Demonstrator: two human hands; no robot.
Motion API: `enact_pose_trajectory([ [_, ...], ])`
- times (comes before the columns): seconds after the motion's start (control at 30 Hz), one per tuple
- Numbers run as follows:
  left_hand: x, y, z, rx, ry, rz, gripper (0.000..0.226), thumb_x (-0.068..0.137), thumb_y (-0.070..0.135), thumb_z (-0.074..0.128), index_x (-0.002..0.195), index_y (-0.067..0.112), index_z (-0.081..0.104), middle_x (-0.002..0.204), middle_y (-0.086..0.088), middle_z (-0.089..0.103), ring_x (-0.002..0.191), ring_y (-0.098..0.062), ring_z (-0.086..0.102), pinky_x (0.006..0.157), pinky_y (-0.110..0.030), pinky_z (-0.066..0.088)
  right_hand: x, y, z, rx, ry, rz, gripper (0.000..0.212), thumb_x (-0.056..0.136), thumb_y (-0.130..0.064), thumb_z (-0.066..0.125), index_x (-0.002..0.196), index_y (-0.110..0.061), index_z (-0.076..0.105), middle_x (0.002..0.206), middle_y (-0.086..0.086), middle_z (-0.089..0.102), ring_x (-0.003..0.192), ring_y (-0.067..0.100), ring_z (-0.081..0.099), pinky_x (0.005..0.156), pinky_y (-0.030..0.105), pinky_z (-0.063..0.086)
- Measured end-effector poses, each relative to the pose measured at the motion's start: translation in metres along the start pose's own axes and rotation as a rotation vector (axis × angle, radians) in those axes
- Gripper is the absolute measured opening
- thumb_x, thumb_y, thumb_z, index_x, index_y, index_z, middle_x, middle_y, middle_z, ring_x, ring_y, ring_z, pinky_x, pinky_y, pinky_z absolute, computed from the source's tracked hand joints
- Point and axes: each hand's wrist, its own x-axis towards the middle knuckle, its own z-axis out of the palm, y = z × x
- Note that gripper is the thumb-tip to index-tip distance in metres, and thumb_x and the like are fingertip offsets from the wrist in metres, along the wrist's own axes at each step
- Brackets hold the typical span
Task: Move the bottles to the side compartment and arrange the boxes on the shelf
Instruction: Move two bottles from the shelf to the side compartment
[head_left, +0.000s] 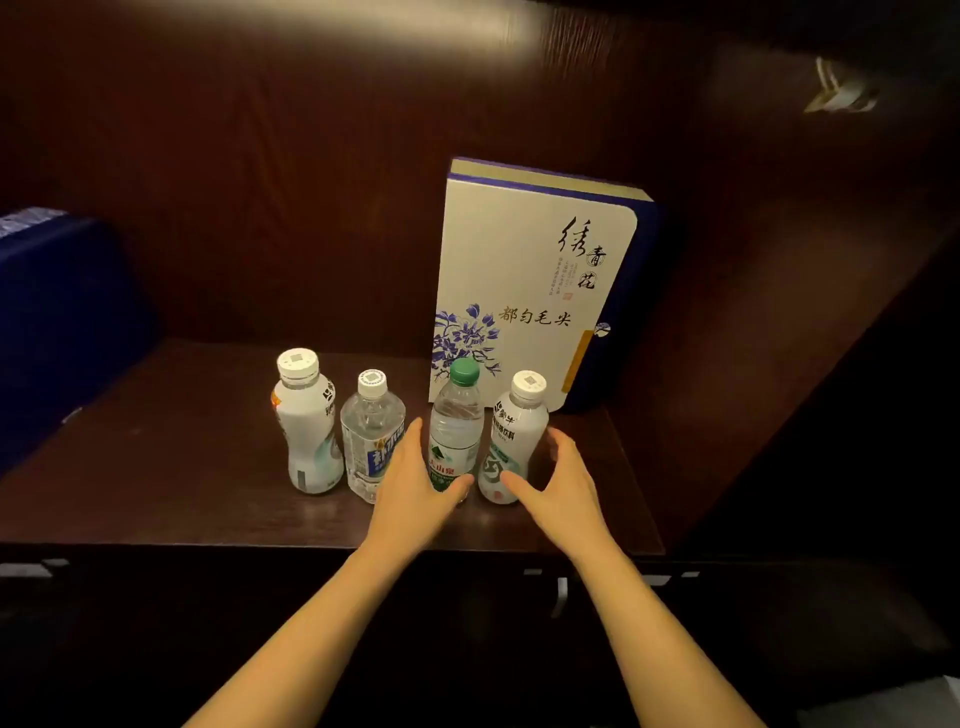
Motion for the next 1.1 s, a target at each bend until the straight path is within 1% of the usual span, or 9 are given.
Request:
enact_pose_trajectory([
  [0.07,0.008,0.001,0.006,-0.073,0.030,0.020,0.101,0.077,0.040,0.081,0.155,0.019,0.021,0.157,-0.003,0.039,0.143,-0.019,0.038,0.114,-0.035,0.034,0.010,0.004,0.004,0.056,-0.018,0.001,0.097,0.075,-0.047,0.081,0.153,-0.024,0.029,0.157,0.001,0.039,0.142,0.019,0.038,0.108,0.036,0.038],
  [0.13,0.012,0.003,0.008,-0.107,0.018,-0.016,0.099,0.075,0.040,0.082,0.153,0.019,0.026,0.153,-0.002,0.044,0.140,-0.018,0.043,0.113,-0.044,0.039,0.017,0.009,0.010,0.103,-0.042,0.015,0.098,0.072,-0.043,0.084,0.152,-0.025,0.030,0.156,-0.001,0.040,0.140,0.015,0.039,0.106,0.033,0.038],
  [0.23,0.019,0.002,0.016,-0.150,0.071,-0.020,0.090,0.074,0.035,0.085,0.148,0.020,0.036,0.142,0.002,0.055,0.131,-0.015,0.052,0.107,-0.043,0.045,0.029,0.016,0.019,0.188,-0.060,-0.007,0.094,0.069,-0.040,0.088,0.147,-0.027,0.038,0.146,-0.006,0.050,0.127,0.005,0.045,0.097,0.025,0.040],
  [0.4,0.021,0.000,0.024,-0.154,0.115,-0.028,0.064,0.075,0.036,0.083,0.129,0.029,0.050,0.118,0.018,0.063,0.112,0.003,0.060,0.093,-0.023,0.049,0.041,0.026,0.029,0.247,-0.041,-0.028,0.072,0.069,-0.040,0.087,0.131,-0.024,0.053,0.126,-0.008,0.064,0.115,0.011,0.060,0.086,0.020,0.047],
  [0.53,0.022,-0.001,0.026,-0.140,0.147,-0.044,0.057,0.073,0.038,0.083,0.122,0.025,0.057,0.106,0.023,0.065,0.104,0.013,0.059,0.079,-0.003,0.043,0.044,0.026,0.027,0.254,-0.021,-0.046,0.067,0.069,-0.042,0.087,0.127,-0.024,0.058,0.116,-0.014,0.066,0.104,0.000,0.062,0.079,0.009,0.045],
  [0.6,0.022,-0.002,0.026,-0.125,0.170,-0.048,0.055,0.072,0.038,0.084,0.119,0.025,0.059,0.106,0.019,0.068,0.102,0.010,0.061,0.080,-0.008,0.047,0.043,0.026,0.025,0.246,-0.016,-0.046,0.065,0.068,-0.043,0.086,0.124,-0.026,0.059,0.110,-0.020,0.064,0.095,-0.013,0.058,0.073,0.001,0.043],
  [0.7,0.016,0.001,0.023,-0.130,0.182,-0.027,0.053,0.071,0.042,0.084,0.117,0.028,0.060,0.105,0.019,0.070,0.099,0.008,0.063,0.084,-0.020,0.053,0.037,0.025,0.019,0.254,-0.016,-0.037,0.060,0.068,-0.045,0.086,0.119,-0.032,0.058,0.103,-0.027,0.062,0.092,-0.025,0.054,0.069,-0.002,0.042],
  [0.9,0.011,0.019,0.008,-0.135,0.185,0.043,0.055,0.069,0.048,0.082,0.117,0.035,0.059,0.105,0.021,0.071,0.099,0.006,0.065,0.085,-0.028,0.055,0.024,0.014,-0.001,0.269,0.029,-0.060,0.054,0.067,-0.046,0.087,0.110,-0.044,0.055,0.103,-0.030,0.063,0.097,-0.023,0.056,0.069,0.001,0.045],
  [1.1,0.001,0.037,-0.008,-0.175,0.184,0.129,0.056,0.068,0.050,0.082,0.117,0.035,0.060,0.105,0.024,0.071,0.098,0.006,0.066,0.084,-0.026,0.055,0.002,-0.002,-0.021,0.278,0.093,-0.084,0.062,0.067,-0.048,0.087,0.120,-0.042,0.056,0.108,-0.026,0.065,0.098,-0.018,0.059,0.073,0.008,0.048],
])
